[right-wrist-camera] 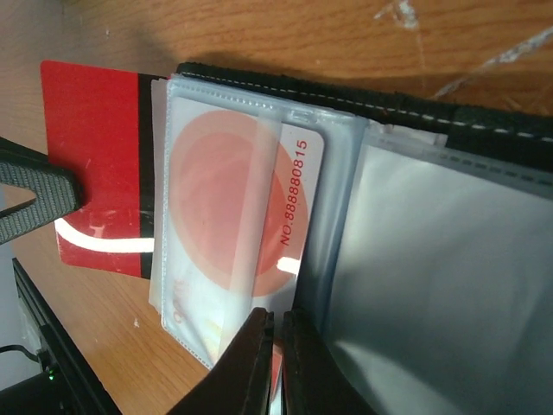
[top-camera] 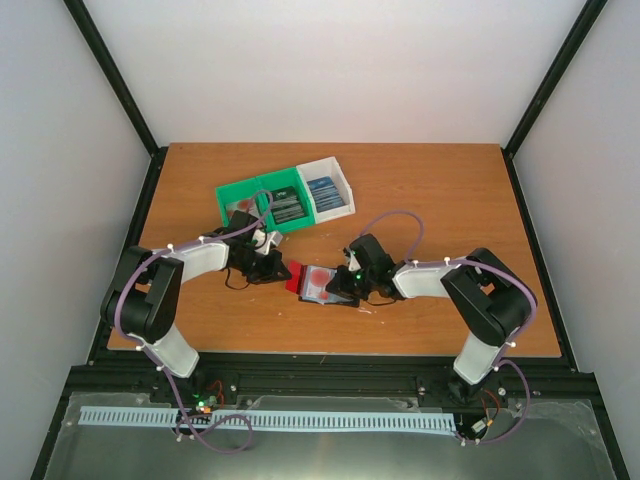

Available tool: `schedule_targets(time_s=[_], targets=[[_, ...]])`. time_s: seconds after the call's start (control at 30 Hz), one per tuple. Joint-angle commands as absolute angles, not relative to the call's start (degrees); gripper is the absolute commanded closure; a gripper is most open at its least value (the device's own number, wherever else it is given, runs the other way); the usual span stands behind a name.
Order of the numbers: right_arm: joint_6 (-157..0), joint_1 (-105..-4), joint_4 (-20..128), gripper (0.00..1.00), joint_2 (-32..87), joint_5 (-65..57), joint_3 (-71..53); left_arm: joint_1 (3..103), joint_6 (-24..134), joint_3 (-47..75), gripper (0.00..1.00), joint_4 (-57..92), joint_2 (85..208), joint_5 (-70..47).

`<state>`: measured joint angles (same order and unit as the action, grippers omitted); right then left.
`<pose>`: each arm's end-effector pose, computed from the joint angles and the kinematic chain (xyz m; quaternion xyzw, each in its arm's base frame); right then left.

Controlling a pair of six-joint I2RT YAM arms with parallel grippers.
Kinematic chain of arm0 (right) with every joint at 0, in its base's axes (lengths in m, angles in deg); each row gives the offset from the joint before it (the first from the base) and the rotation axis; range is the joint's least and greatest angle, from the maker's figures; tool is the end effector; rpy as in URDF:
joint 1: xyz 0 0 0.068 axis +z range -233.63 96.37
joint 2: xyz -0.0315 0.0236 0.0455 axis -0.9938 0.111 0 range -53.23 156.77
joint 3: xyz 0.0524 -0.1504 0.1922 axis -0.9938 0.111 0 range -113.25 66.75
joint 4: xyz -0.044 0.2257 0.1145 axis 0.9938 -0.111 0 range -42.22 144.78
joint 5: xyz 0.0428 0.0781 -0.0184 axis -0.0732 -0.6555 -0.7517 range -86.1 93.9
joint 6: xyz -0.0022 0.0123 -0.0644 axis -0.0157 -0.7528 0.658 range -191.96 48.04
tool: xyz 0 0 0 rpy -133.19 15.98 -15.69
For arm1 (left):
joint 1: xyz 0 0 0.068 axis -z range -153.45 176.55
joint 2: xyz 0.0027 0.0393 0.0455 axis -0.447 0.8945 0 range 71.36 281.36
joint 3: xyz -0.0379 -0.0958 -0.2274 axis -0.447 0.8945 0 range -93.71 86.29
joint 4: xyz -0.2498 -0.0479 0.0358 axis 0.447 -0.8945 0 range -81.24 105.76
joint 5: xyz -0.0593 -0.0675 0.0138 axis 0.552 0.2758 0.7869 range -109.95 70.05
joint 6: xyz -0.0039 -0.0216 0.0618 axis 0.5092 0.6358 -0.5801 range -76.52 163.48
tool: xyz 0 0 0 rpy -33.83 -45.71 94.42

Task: Put the credit cards into the card holder
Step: Insert the credit card into the card holder.

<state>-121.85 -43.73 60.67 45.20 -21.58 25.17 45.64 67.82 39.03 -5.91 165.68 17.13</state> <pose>0.2255 0.2176 0.0890 0.0066 0.9223 0.3772 0.0842 0.2614 -0.1232 0.1106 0.0159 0.9335 -0.3550 0.0470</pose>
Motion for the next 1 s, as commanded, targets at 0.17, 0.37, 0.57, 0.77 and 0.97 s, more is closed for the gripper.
schedule_targets(time_s=[0.17, 0.37, 0.57, 0.77, 0.97], targets=[[-117.57, -42.93, 59.93, 0.88, 44.70, -20.38, 23.27, 46.24, 68.00, 38.82, 0.99, -6.05, 165.32, 13.69], [-113.28, -40.65, 39.30, 0.68, 36.71, -4.85, 18.30, 46.23, 68.17, 37.26, 0.99, -10.04, 160.53, 6.94], [-112.20, -35.56, 26.98, 0.59, 37.03, 3.66, 10.65, 46.24, 67.83, 36.38, 0.99, -11.36, 156.23, 8.41], [-111.51, -32.89, 23.21, 0.59, 43.11, 5.29, 4.01, 46.26, 68.78, 36.73, 0.99, -8.54, 155.25, 12.29], [-109.65, -32.74, 23.43, 0.59, 49.09, 3.92, 0.70, 46.24, 71.06, 37.81, 0.99, -4.31, 157.14, 15.25]])
